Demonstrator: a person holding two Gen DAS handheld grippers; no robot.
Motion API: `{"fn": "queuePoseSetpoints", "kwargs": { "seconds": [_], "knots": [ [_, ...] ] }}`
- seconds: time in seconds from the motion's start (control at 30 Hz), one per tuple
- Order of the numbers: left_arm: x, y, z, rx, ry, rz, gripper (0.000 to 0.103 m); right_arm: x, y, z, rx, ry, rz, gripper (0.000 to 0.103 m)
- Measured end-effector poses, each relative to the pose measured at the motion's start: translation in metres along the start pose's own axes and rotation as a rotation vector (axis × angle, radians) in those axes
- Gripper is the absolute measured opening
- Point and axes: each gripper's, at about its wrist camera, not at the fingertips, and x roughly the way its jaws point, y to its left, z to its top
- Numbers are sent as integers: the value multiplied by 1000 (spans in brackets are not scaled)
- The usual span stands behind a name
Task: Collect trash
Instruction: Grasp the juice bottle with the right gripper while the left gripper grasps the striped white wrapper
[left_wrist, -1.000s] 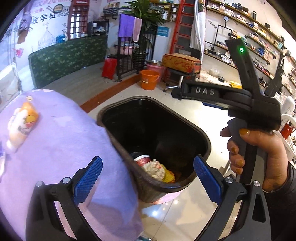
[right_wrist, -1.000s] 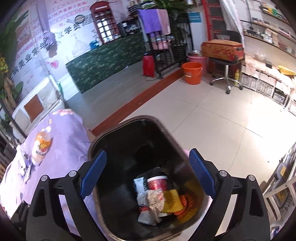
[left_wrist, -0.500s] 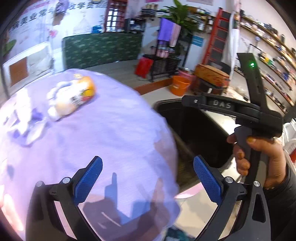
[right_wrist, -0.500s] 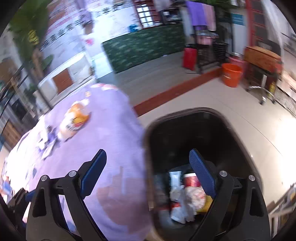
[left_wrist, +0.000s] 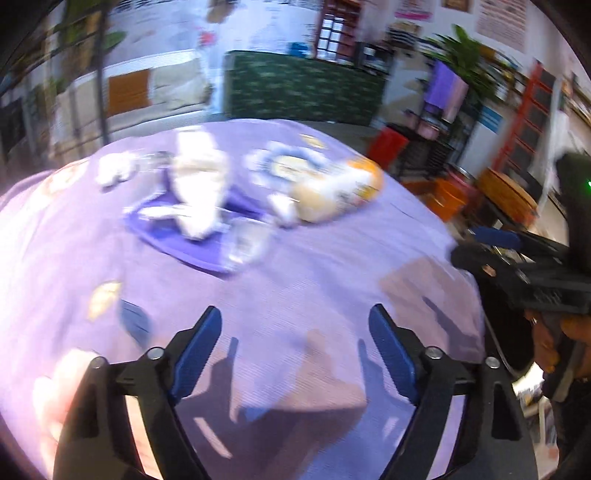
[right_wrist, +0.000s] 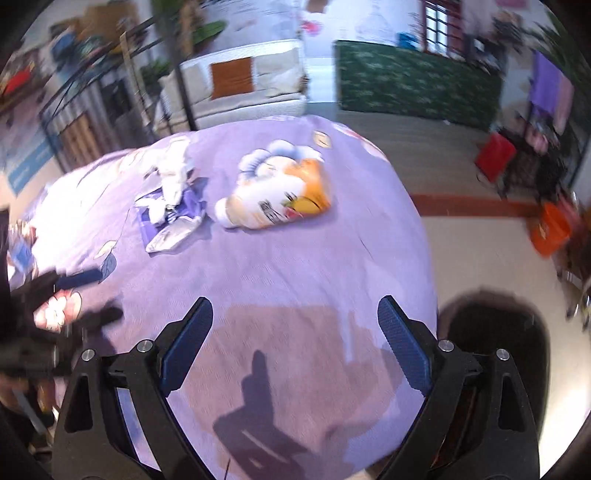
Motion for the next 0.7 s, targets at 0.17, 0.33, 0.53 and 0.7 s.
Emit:
{"fn": "queuePoseSetpoints", "kwargs": {
  "seconds": [0.17,0.33,0.53,0.7],
  "knots": [
    [21,43,29,-87,37,44,66,19,30,35,-237,33,-17,90],
    [46,67,52,-157,75,39,63,46,64,61,-554,80,-89,90],
    [74,82,67,-219,132,40,58,85,89,80,-931,132,-179,90],
    [89,87,69,-247,173,37,48,134,88,87,-1100,256,-253,90]
  ]
}}
